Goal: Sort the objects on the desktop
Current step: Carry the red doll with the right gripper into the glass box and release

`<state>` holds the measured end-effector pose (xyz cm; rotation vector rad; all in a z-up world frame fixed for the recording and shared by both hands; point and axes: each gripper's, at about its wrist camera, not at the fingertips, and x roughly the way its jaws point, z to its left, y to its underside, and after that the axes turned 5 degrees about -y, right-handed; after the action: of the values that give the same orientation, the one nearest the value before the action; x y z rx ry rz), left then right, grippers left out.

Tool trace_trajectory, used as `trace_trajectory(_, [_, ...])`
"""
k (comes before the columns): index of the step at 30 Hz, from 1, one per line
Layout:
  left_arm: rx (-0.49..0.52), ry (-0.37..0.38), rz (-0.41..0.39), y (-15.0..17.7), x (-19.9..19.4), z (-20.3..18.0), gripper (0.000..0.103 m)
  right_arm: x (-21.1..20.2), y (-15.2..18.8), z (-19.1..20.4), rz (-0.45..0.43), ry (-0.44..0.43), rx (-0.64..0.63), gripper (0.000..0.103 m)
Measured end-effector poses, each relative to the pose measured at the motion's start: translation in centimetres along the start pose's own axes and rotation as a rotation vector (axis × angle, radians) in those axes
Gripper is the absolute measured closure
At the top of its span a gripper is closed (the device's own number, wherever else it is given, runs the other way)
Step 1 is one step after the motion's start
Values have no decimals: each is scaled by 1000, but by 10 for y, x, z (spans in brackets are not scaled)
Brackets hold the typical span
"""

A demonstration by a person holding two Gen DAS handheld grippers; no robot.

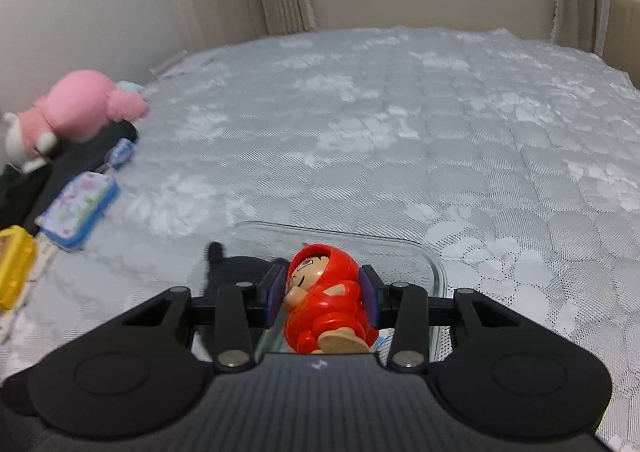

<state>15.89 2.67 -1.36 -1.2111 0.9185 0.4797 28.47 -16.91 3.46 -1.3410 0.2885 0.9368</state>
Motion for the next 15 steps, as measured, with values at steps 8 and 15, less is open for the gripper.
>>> trace_trajectory(8, [-1,2,2,-1,1,0,0,14,3,-13,0,23,-1,60])
trace_trajectory(15, [1,2,3,-1,1,0,0,8,10,-16,6,71,-30,59])
